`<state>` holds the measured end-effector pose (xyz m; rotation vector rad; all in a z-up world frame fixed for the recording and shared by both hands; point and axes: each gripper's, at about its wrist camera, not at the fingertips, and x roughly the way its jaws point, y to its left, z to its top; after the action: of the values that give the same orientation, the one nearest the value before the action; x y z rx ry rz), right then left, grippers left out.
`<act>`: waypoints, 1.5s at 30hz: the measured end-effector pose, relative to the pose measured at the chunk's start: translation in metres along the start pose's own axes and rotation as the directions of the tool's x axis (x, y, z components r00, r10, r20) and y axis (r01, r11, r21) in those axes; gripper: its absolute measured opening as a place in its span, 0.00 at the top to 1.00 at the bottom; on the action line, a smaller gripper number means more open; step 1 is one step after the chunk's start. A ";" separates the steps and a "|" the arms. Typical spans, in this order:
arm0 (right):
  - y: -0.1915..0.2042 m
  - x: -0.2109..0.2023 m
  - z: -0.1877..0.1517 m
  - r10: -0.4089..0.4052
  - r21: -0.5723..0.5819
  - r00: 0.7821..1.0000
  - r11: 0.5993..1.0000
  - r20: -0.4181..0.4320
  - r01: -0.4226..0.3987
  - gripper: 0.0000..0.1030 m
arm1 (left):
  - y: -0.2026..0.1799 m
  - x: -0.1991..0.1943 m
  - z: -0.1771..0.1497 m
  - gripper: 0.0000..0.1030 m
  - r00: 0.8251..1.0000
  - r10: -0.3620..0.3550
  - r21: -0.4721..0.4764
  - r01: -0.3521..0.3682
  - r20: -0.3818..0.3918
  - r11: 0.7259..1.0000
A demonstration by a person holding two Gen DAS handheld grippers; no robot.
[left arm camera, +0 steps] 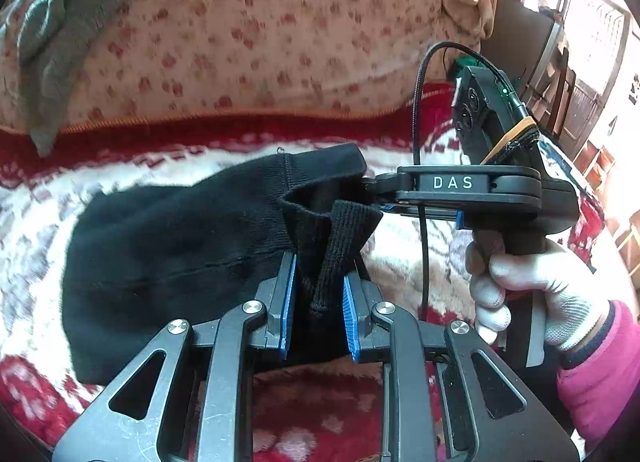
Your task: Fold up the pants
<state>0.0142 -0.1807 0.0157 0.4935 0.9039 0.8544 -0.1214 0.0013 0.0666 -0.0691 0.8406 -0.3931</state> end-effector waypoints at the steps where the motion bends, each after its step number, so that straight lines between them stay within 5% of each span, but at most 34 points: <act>1: -0.006 0.000 -0.002 -0.025 0.020 1.000 0.999 -0.001 0.025 0.83 | 0.000 0.002 0.000 0.80 1.000 -0.007 -0.005 0.007 -0.009 1.000; 4: -0.020 -0.013 -0.006 -0.052 0.082 0.998 0.995 0.032 0.049 0.83 | -0.002 -0.001 -0.003 0.78 0.999 -0.032 0.006 0.032 -0.025 0.999; 6: -0.028 -0.025 -0.006 -0.071 0.117 0.996 0.991 0.058 0.064 0.82 | -0.006 -0.012 -0.005 0.65 0.996 -0.090 0.014 0.090 -0.021 0.996; 10: -0.017 -0.044 -0.006 -0.053 0.113 0.994 0.993 0.096 0.042 0.80 | -0.007 -0.036 -0.003 0.64 0.988 -0.154 0.044 0.154 0.005 0.987; 16: 0.014 -0.052 -0.014 -0.020 0.070 0.997 0.997 0.078 0.015 0.62 | 0.028 -0.060 0.004 0.64 0.997 -0.060 0.049 0.058 0.047 0.997; 23: 0.040 -0.034 -0.033 0.014 0.035 1.000 0.999 0.008 -0.014 0.60 | 0.091 -0.049 0.019 0.64 0.994 0.104 -0.071 -0.100 0.046 0.992; 34: 0.054 -0.012 -0.047 -0.036 -0.049 0.997 0.998 -0.063 0.033 0.61 | 0.113 -0.016 0.036 0.64 0.991 0.132 -0.092 -0.129 0.018 0.987; 39: 0.065 -0.010 -0.053 -0.080 -0.169 0.992 0.984 -0.102 0.062 0.74 | 0.120 0.009 0.041 0.64 0.987 0.159 -0.086 -0.161 -0.031 0.983; 45: 0.056 0.001 -0.069 -0.120 -0.181 0.978 0.979 -0.171 0.089 0.78 | 0.128 0.018 0.046 0.64 0.985 0.172 -0.114 -0.174 -0.033 0.978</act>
<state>-0.0670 -0.1456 0.0167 0.2175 1.0035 0.8817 -0.0371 0.1089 0.0568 -0.0994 0.8847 -0.1808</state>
